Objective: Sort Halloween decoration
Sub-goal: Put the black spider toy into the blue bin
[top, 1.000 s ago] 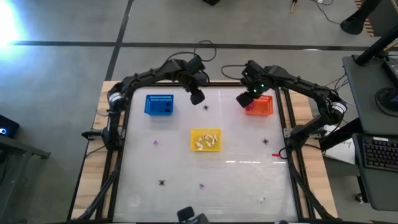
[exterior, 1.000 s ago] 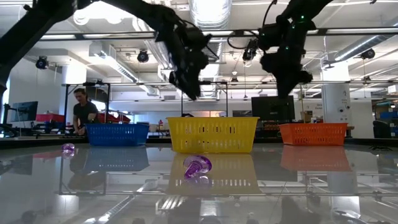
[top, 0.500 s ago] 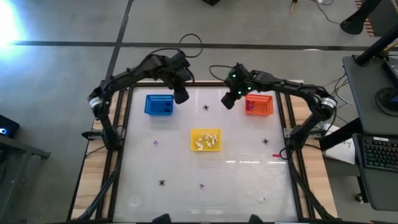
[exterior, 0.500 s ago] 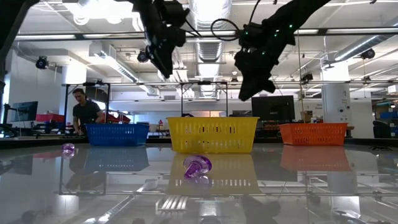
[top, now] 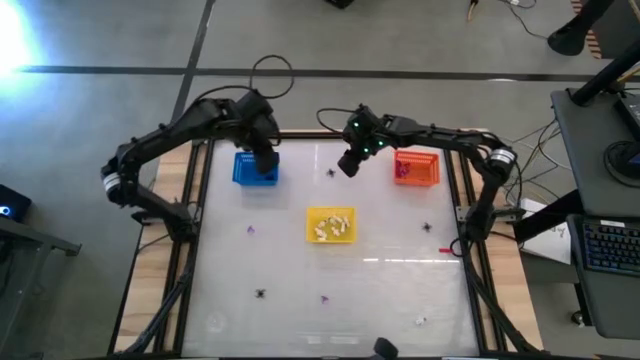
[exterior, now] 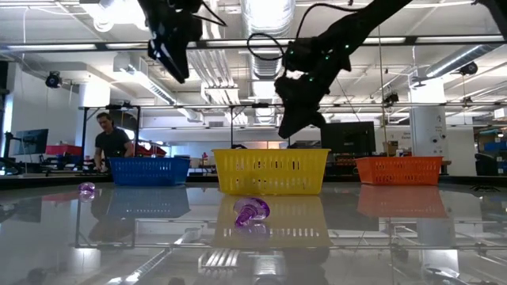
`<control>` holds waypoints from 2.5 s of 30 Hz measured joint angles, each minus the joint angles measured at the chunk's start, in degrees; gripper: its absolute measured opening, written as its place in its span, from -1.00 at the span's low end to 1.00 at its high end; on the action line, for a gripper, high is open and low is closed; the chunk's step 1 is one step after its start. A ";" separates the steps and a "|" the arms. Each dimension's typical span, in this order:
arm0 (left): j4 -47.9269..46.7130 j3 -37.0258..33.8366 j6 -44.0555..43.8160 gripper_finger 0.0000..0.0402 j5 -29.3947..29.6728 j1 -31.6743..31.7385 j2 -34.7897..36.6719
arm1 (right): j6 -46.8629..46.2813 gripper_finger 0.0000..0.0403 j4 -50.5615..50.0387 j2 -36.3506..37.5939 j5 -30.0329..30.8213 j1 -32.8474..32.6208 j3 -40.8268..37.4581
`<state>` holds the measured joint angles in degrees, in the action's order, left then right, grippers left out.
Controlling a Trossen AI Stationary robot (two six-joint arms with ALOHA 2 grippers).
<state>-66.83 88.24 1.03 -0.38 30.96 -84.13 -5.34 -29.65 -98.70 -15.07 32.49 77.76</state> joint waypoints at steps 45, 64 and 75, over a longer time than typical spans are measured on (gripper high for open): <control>-1.57 -7.03 3.17 -0.20 -0.13 0.00 17.04 | -7.65 -0.34 -33.24 -33.92 8.66 -4.46 42.38; -1.50 -7.05 4.07 -0.20 -0.22 0.00 16.74 | -9.64 -0.34 -34.71 -36.88 5.01 -4.37 42.95; -1.28 -7.05 4.14 -0.20 -0.22 0.00 16.74 | -10.46 -0.56 -34.86 -37.61 4.53 -4.33 43.01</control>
<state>-68.12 81.19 5.17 -0.60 30.96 -67.40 -15.81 -64.51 -136.31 -10.54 28.16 120.77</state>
